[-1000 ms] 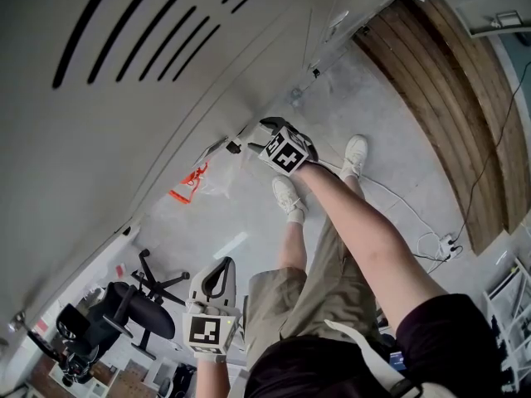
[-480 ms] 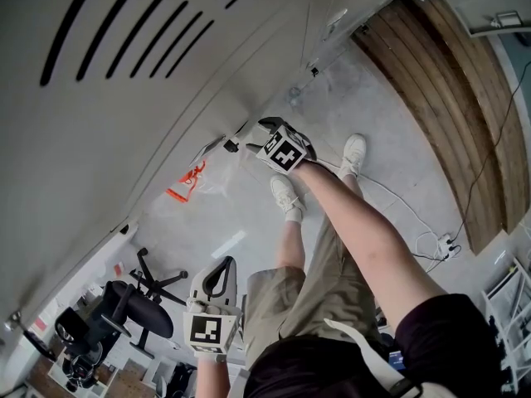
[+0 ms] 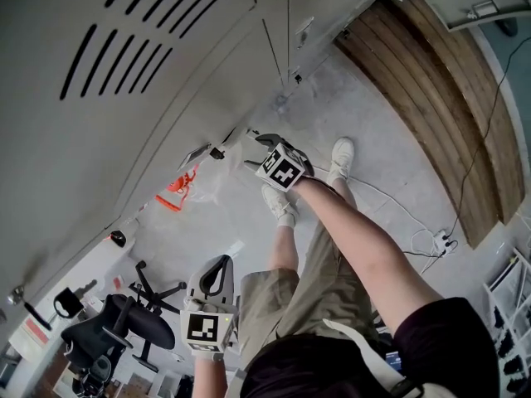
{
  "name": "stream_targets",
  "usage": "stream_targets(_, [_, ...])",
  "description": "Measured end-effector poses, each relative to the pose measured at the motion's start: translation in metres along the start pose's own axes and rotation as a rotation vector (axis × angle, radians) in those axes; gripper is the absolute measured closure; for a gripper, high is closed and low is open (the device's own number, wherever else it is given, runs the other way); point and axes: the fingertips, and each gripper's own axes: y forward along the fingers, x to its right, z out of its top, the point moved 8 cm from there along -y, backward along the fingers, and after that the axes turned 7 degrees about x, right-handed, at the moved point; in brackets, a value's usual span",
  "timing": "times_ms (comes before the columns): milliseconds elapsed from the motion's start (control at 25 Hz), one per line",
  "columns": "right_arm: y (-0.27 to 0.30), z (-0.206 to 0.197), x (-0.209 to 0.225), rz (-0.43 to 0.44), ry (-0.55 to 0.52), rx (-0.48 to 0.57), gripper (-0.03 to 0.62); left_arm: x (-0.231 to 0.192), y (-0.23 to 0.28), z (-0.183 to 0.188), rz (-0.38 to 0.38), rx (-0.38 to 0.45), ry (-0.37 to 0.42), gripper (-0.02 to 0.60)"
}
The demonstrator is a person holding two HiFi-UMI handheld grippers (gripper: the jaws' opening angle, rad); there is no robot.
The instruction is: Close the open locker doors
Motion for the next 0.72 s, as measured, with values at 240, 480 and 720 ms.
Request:
stream_targets(240, [-0.053, 0.000, 0.007, -0.064, 0.047, 0.061, 0.306, 0.015, 0.011, 0.022, -0.046, 0.023, 0.039, 0.574])
stream_targets(480, [-0.114, -0.004, 0.024, -0.157, 0.089, 0.133, 0.364, 0.029, 0.031, 0.048, -0.112, 0.071, 0.110, 0.574])
stream_targets(720, [-0.189, 0.001, 0.033, -0.263, 0.129, 0.212, 0.424, 0.044, 0.049, 0.080, -0.171, 0.147, 0.185, 0.574])
